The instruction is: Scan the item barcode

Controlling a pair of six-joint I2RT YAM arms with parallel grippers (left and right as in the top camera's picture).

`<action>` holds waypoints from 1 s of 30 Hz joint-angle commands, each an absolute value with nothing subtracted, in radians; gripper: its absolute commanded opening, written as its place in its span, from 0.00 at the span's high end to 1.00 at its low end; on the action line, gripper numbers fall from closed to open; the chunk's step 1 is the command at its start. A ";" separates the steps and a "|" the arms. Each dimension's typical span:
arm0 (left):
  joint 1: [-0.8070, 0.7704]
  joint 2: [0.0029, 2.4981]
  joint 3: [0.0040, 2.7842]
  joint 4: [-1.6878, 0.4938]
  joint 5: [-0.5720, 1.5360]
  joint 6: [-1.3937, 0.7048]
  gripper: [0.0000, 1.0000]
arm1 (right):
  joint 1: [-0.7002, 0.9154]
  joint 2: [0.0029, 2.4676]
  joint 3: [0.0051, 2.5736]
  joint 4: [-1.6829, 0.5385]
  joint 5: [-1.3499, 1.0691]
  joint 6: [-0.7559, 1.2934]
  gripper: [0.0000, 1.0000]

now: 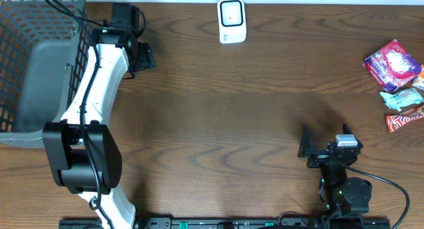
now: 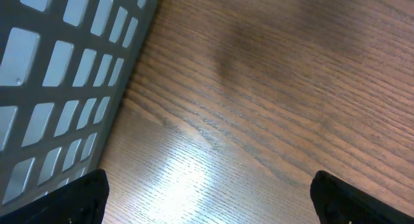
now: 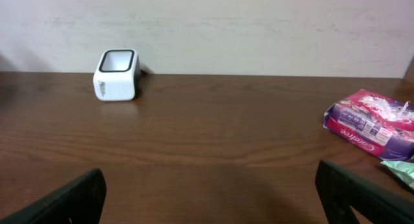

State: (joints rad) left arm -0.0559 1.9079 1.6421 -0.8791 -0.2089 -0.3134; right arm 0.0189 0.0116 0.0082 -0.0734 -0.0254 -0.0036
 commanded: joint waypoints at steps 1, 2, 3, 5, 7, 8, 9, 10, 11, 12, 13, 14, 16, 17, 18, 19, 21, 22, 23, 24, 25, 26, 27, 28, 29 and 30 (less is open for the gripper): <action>-0.055 1.903 1.636 -0.882 -0.223 -0.307 0.01 | 0.012 0.005 0.006 -0.077 -0.017 0.010 0.01; -0.055 1.903 1.636 -0.881 -0.222 -0.307 0.01 | 0.012 0.005 0.006 -0.077 -0.017 0.010 0.01; -0.056 1.903 1.636 -0.882 -0.222 -0.307 0.01 | 0.012 0.005 0.006 -0.077 -0.017 0.010 0.01; -0.056 1.903 1.636 -0.883 -0.222 -0.307 0.01 | 0.012 0.005 0.006 -0.077 -0.017 0.010 0.01; -0.055 1.903 1.636 -0.883 -0.222 -0.307 0.01 | 0.012 0.005 0.006 -0.077 -0.017 0.010 0.01; -0.056 1.903 1.636 -0.882 -0.222 -0.307 0.01 | 0.012 0.005 0.006 -0.077 -0.017 0.010 0.01; -0.056 1.903 1.636 -0.883 -0.222 -0.307 0.01 | 0.012 0.005 0.006 -0.077 -0.017 0.010 0.01; -0.056 1.903 1.636 -0.883 -0.222 -0.307 0.01 | 0.012 0.005 0.006 -0.077 -0.017 0.010 0.01; -0.056 1.903 1.636 -0.883 -0.222 -0.307 0.01 | 0.012 0.005 0.006 -0.077 -0.017 0.010 0.01; -0.056 1.903 1.636 -0.884 -0.222 -0.307 0.01 | 0.012 0.005 0.006 -0.077 -0.017 0.010 0.01; -0.056 1.902 1.636 -0.891 -0.221 -0.307 0.01 | 0.012 0.005 0.006 -0.077 -0.017 0.010 0.01; -0.056 1.902 1.636 -0.905 -0.221 -0.307 0.01 | 0.012 0.005 0.006 -0.077 -0.017 0.010 0.01; -0.056 1.902 1.635 -0.932 -0.221 -0.307 0.01 | 0.012 0.005 0.006 -0.077 -0.017 0.010 0.01; -0.056 1.901 1.633 -0.942 -0.221 -0.307 0.01 | 0.012 0.005 0.006 -0.077 -0.017 0.010 0.01; -0.056 1.901 1.629 -0.949 -0.221 -0.307 0.01 | 0.012 0.005 0.006 -0.077 -0.017 0.010 0.01; -0.056 1.900 1.624 -0.950 -0.221 -0.307 0.01 | 0.012 0.005 0.006 -0.077 -0.017 0.010 0.01; -0.056 1.898 1.613 -0.949 -0.221 -0.307 0.01 | 0.012 0.005 0.006 -0.077 -0.017 0.010 0.01; -0.056 1.897 1.606 -0.948 -0.221 -0.307 0.01 | 0.012 0.005 0.006 -0.077 -0.017 0.010 0.01; -0.056 1.894 1.597 -0.947 -0.221 -0.307 0.01 | 0.012 0.005 0.006 -0.077 -0.017 0.010 0.01; -0.056 1.888 1.586 -0.941 -0.221 -0.307 0.01 | 0.012 0.005 0.006 -0.077 -0.017 0.010 0.01; -0.056 1.880 1.569 -0.931 -0.221 -0.307 0.01 | 0.012 0.005 0.006 -0.077 -0.017 0.010 0.01; -0.056 1.872 1.553 -0.921 -0.221 -0.307 0.01 | 0.012 0.005 0.006 -0.077 -0.017 0.010 0.01; -0.056 1.858 1.532 -0.907 -0.221 -0.307 0.01 | 0.012 0.005 0.006 -0.077 -0.017 0.010 0.01; -0.056 1.843 1.508 -0.889 -0.221 -0.307 0.01 | 0.012 0.005 0.006 -0.077 -0.017 0.010 0.01; -0.056 1.826 1.482 -0.868 -0.221 -0.306 0.00 | 0.012 0.005 0.006 -0.077 -0.017 0.010 0.01; -0.056 1.807 1.455 -0.847 -0.221 -0.300 0.01 | 0.012 0.005 0.006 -0.077 -0.017 0.010 0.01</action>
